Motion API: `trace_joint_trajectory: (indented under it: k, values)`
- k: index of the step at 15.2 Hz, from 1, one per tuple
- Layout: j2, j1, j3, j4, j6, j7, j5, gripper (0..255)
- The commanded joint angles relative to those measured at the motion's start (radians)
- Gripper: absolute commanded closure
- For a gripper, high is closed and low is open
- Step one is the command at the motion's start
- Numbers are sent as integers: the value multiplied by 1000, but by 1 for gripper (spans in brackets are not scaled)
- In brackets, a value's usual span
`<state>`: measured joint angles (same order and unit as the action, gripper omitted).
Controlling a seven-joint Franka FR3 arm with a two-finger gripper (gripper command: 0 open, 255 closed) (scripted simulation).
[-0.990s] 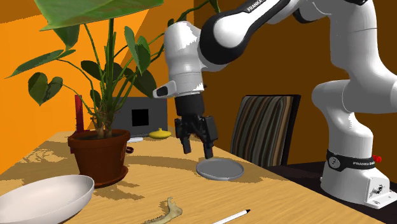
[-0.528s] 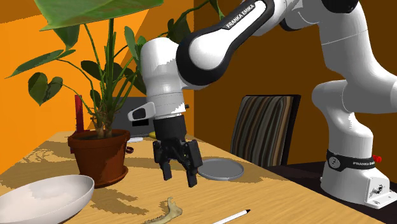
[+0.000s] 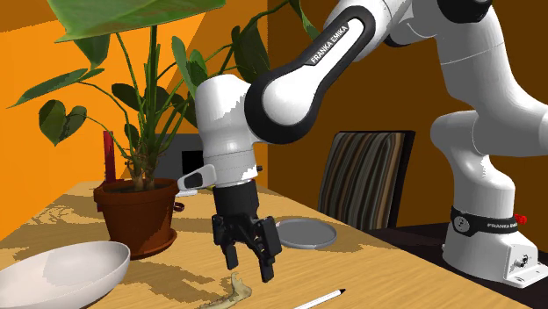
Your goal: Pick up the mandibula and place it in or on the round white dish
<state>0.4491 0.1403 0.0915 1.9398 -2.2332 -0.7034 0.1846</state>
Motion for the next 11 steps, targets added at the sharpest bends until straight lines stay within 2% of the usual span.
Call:
trace_joint_trajectory:
  k: [1,6,7,11]
  values:
    - [3,0,-1,0,-3,0,1,0]
    - [3,0,-1,0,-3,0,1,0]
    - [3,0,-1,0,-3,0,1,255]
    - [3,0,-1,0,-3,0,1,255]
